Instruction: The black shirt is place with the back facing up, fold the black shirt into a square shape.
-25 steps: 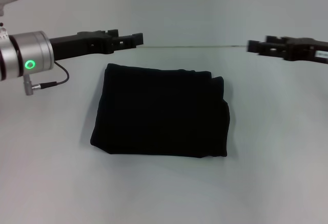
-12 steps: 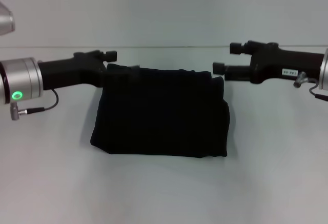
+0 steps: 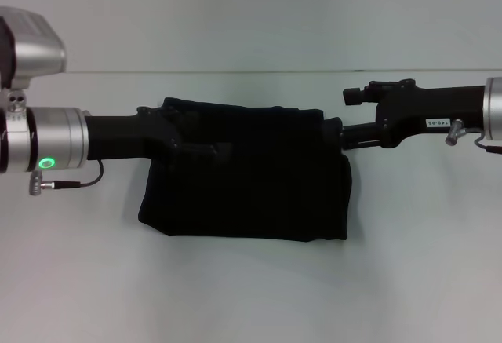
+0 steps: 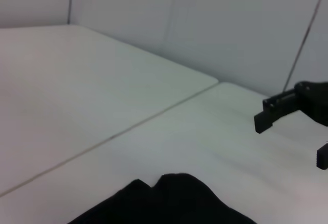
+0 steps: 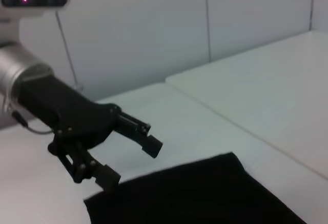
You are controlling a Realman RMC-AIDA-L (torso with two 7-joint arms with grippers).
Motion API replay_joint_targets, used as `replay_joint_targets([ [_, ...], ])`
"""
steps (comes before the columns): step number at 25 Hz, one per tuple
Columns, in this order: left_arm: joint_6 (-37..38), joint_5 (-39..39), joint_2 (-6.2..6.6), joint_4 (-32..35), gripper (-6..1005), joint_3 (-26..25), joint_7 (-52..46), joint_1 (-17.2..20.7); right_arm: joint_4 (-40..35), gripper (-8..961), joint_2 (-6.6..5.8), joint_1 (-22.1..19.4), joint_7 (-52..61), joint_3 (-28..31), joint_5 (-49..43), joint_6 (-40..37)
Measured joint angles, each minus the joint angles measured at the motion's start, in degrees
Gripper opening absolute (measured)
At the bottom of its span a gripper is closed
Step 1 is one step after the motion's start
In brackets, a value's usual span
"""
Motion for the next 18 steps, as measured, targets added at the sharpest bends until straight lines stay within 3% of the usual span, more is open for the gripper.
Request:
replay_joint_targets([
  [4, -0.09, 0.72, 0.11, 0.08, 948, 0.31, -0.20, -0.76, -3.10, 915, 0.27, 0.91, 4.03, -1.03, -3.72, -0.18],
  [18, -0.60, 1.35, 0.00, 0.01, 948, 1.43, -0.53, -1.04, -2.86, 915, 1.64, 1.53, 4.56, -4.42, -4.68, 4.17],
])
